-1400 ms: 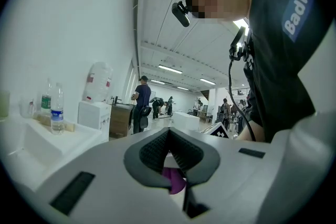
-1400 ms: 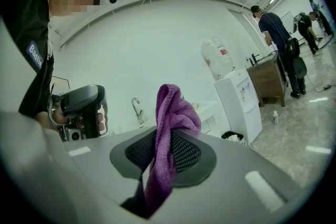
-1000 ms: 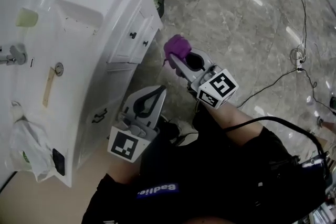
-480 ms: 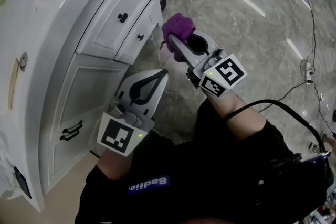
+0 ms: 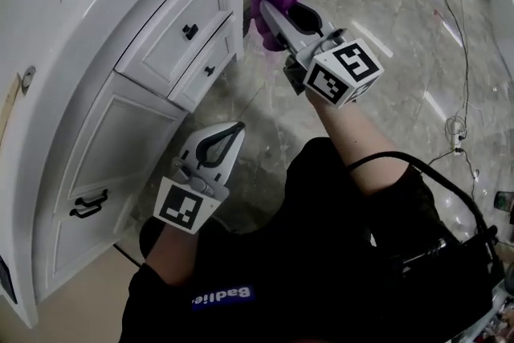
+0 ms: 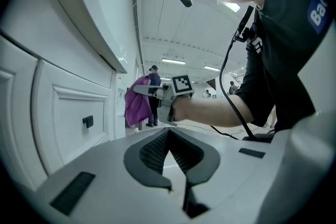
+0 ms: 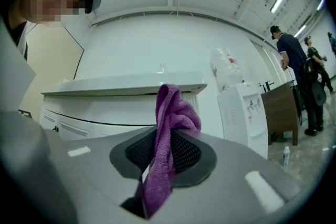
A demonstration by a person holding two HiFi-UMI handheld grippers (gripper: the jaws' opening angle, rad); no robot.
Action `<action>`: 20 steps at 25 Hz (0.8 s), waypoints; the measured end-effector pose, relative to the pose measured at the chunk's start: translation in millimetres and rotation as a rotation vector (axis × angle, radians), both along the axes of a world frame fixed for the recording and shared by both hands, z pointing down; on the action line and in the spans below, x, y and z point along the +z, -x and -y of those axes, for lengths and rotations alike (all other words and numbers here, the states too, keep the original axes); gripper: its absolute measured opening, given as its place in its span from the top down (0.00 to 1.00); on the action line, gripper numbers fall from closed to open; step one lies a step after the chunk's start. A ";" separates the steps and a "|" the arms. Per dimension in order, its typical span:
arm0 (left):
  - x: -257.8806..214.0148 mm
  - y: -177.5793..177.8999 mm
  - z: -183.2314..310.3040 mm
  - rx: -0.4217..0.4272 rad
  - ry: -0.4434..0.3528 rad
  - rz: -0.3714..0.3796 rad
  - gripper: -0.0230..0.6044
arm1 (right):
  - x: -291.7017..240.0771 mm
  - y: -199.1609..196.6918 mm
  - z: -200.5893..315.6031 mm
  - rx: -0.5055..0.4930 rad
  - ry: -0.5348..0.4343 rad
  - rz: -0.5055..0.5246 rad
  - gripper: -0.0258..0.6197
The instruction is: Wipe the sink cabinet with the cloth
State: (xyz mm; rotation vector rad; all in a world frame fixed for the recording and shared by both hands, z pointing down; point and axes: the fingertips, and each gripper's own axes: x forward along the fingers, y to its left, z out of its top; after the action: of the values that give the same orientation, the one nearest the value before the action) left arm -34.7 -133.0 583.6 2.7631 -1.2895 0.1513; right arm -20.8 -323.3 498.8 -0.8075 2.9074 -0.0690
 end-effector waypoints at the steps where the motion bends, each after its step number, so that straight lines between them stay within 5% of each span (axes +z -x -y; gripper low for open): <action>1: 3.2 1.3 -1.6 -0.004 0.001 0.003 0.96 | -8.5 3.0 8.9 0.008 -0.022 -0.004 0.85; 13: 26.3 10.1 -17.7 -0.030 0.013 0.019 0.96 | -16.5 72.1 64.6 0.028 -0.129 -0.068 0.85; 20: 35.2 13.6 -19.2 -0.028 0.024 0.013 0.96 | 58.2 68.9 91.4 0.101 0.016 -0.102 0.85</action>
State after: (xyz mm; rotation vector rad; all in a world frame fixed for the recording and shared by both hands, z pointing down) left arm -48.3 -113.7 618.9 2.7274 -1.3205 0.1819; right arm -89.7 -414.7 557.0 -0.9867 2.9585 -0.0427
